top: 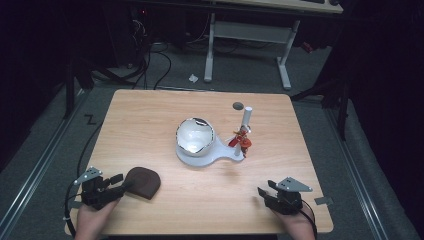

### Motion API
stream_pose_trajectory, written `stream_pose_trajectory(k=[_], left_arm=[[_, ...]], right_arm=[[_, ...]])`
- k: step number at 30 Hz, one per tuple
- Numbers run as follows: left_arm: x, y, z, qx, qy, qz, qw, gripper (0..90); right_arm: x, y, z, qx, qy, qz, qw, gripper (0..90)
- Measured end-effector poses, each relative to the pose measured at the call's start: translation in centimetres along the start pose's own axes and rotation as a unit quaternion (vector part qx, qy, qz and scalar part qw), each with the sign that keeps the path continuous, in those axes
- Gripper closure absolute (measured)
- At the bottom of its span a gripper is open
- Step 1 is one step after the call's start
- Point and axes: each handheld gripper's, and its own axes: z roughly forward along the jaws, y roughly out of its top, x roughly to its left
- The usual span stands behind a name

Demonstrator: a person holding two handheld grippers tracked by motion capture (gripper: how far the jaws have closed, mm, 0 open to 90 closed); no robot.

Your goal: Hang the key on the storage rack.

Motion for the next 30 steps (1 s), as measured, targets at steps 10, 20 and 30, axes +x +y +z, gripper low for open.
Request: stream_pose_trajectory(k=[10,20,30], left_arm=[[2.1,1.0,0.9,0.01,-0.019,-0.037,0.9991,53.6],[2.3,0.6,1.4,0.03,-0.037,-0.055,0.9973,59.5],[1.2,-0.2,0.7,0.038,-0.044,-0.054,0.9968,66.3]], right_arm=[[0.6,0.1,0.5,0.01,0.0,-0.006,0.9999,49.6],[0.5,-0.2,0.5,0.014,-0.002,0.001,0.9999,49.6],[0.3,-0.2,0.3,0.009,-0.002,0.005,0.9999,49.6]])
